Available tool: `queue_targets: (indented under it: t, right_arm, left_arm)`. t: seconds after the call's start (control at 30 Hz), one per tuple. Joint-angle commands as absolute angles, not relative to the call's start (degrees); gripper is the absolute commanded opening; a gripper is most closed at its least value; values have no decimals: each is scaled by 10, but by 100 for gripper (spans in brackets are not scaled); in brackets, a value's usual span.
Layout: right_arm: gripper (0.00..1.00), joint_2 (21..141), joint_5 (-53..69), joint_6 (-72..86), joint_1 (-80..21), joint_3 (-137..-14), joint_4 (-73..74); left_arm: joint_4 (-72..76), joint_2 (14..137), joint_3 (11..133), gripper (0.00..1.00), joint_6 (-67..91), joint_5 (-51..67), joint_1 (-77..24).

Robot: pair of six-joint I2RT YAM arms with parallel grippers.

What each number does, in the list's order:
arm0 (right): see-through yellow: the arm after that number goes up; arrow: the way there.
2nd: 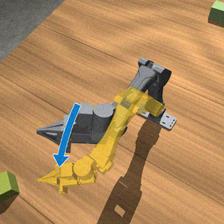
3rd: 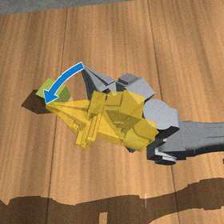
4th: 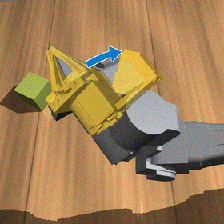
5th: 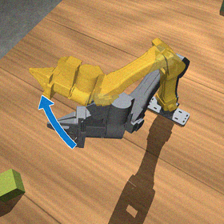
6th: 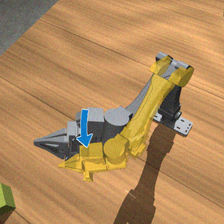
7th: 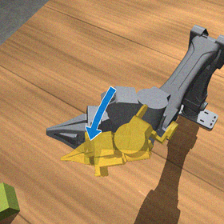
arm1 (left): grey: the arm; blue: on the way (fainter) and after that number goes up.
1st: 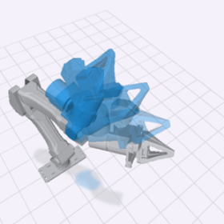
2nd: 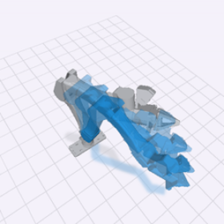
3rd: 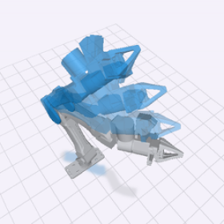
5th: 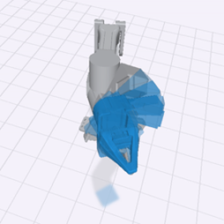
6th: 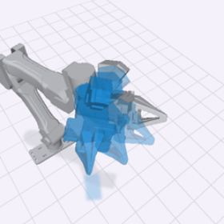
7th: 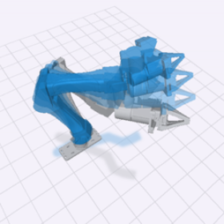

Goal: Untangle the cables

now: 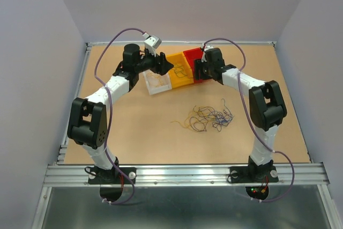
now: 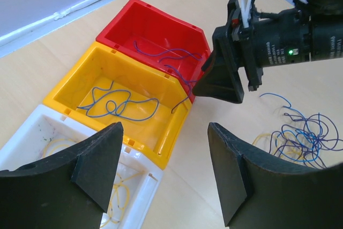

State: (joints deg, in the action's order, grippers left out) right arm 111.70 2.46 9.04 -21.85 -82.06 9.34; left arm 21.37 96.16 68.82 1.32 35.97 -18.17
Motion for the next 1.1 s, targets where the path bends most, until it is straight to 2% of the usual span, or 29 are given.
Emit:
queue_targets:
  t: [0.0, 0.13, 0.23, 0.37, 0.57, 0.6, 0.73, 0.87, 1.07]
  right_arm:
    - [63, 1142, 30, 80, -224, -860, 69]
    - [66, 1157, 31, 72, -223, -874, 69]
    - [64, 1168, 31, 67, -223, -884, 69]
    - [45, 1174, 53, 57, -223, -889, 69]
    - [33, 1175, 62, 50, -223, -892, 69]
    - [28, 1178, 64, 50, -223, -894, 68]
    - [22, 1183, 67, 47, -223, -902, 68]
    - [8, 1184, 48, 53, -222, -911, 66]
    - [0, 1182, 18, 63, -221, -937, 64]
  left_arm:
    - [231, 929, 704, 76, 7, 369, -183]
    - [231, 931, 705, 76, 6, 368, -183]
    - [231, 932, 705, 76, 6, 368, -183]
    - [231, 930, 705, 76, 6, 368, -183]
    - [231, 931, 706, 76, 5, 368, -183]
    - [230, 931, 706, 76, 5, 369, -183]
    - [230, 930, 706, 76, 5, 369, -183]
    - [230, 928, 705, 76, 5, 369, -183]
    - [229, 928, 705, 76, 4, 370, -183]
